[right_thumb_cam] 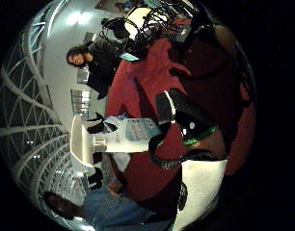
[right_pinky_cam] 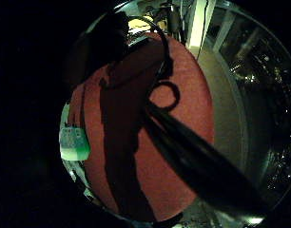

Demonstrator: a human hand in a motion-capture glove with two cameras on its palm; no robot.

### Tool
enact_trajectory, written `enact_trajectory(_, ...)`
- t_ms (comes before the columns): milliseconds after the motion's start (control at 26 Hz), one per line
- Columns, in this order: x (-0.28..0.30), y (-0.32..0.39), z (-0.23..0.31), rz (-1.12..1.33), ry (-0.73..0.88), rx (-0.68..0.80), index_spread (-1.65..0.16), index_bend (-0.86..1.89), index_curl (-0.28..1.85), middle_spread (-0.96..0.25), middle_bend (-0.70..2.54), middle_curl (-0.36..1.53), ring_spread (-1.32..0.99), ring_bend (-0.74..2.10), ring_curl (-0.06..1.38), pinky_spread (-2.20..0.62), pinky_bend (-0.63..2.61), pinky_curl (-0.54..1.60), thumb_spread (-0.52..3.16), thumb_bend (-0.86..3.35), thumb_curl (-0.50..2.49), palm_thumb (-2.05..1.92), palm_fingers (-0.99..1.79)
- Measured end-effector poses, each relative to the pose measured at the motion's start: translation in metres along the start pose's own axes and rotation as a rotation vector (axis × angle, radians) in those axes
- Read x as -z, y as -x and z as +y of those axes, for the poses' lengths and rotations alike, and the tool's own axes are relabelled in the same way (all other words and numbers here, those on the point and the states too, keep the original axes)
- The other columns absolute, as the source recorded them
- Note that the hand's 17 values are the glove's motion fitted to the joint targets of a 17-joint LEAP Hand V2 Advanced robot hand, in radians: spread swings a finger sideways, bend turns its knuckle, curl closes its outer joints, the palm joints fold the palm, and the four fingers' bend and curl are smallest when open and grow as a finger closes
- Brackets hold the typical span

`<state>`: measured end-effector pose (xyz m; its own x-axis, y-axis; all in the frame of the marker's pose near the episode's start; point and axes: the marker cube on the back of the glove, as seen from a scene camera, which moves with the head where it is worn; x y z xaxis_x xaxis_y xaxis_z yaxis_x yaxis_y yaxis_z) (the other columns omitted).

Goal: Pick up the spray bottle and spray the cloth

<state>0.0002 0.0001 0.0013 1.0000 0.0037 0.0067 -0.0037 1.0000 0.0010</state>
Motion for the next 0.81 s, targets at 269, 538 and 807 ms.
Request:
enact_trajectory(269,-0.005,0.001,0.001,0.000,0.005,0.001,-0.34,0.19,0.30,-0.03,0.28,0.27,0.02,0.27,0.22,0.22,0.17,0.21,1.11,0.25,0.22,0.57,0.65)
enact_trajectory(538,-0.022,0.014,0.006,-0.177,0.053,0.051,-0.36,0.18,0.32,-0.03,0.27,0.30,0.02,0.20,0.22,0.23,0.19,0.23,1.16,0.21,0.25,0.58,0.61)
enact_trajectory(807,-0.067,0.042,0.030,-0.595,0.210,0.208,-0.37,0.17,0.33,-0.02,0.22,0.31,0.03,0.19,0.22,0.23,0.20,0.26,1.19,0.13,0.26,0.52,0.58)
